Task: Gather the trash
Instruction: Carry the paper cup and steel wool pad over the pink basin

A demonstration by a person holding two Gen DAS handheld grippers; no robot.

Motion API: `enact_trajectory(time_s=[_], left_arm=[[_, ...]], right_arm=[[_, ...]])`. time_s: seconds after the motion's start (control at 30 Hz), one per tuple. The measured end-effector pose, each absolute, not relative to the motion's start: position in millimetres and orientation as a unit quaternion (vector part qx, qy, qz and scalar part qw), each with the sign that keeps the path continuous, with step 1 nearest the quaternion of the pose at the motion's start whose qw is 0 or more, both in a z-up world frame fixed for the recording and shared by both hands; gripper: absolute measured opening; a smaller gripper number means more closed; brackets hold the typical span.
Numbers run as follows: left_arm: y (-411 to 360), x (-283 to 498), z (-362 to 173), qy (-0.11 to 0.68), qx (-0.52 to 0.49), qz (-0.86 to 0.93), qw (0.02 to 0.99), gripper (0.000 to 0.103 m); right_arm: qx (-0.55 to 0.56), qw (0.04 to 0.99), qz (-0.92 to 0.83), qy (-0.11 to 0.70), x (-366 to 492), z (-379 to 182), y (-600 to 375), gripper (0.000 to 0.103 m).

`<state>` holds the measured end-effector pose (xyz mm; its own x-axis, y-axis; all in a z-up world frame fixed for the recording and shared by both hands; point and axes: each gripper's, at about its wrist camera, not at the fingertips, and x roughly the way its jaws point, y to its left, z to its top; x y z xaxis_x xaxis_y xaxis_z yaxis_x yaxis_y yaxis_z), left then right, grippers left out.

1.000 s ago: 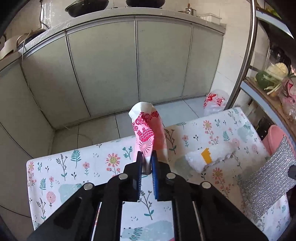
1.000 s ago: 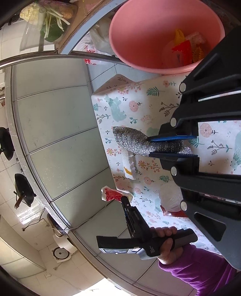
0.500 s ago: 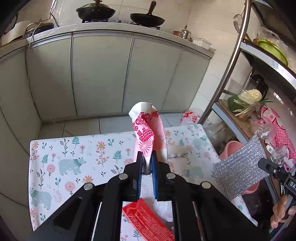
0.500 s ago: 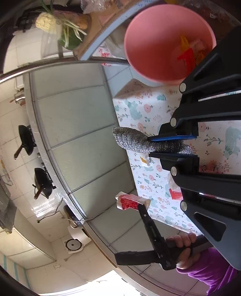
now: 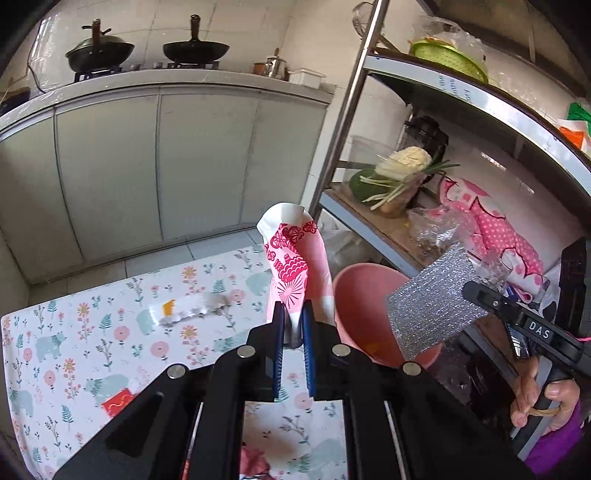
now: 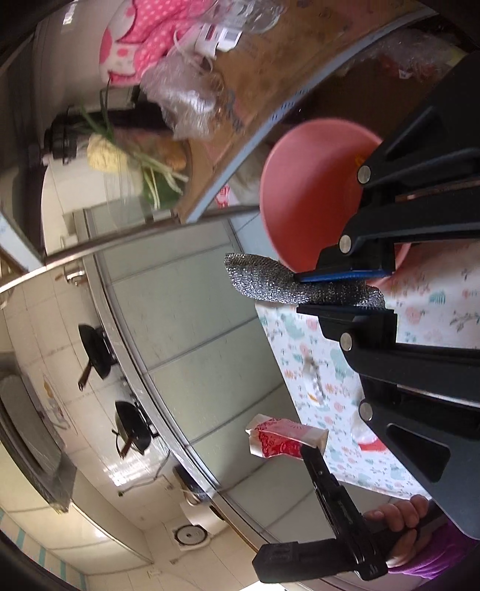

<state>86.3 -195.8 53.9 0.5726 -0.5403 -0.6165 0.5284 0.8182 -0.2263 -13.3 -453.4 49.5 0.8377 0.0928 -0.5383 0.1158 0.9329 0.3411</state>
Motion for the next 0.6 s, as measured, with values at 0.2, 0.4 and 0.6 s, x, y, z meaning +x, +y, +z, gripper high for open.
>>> enact_trajectory(time_s=[0.2, 0.4, 0.6], left_arm=[[-247, 77, 48, 0.360, 0.003, -0.342, 0.868, 0.009], [-292, 78, 31, 0.377, 0.019, -0.372, 0.848, 0.009], [-330, 83, 6, 0.397, 0.041, -0.388, 0.831, 0.009]], right_arm=[[0.186, 0.939, -0.038, 0.286, -22, 40, -482, 0.011], [0.181, 0.939, -0.054, 0.288, -14, 28, -496, 0.011], [0.179, 0.935, -0.067, 0.300, -3, 11, -500, 0.011]])
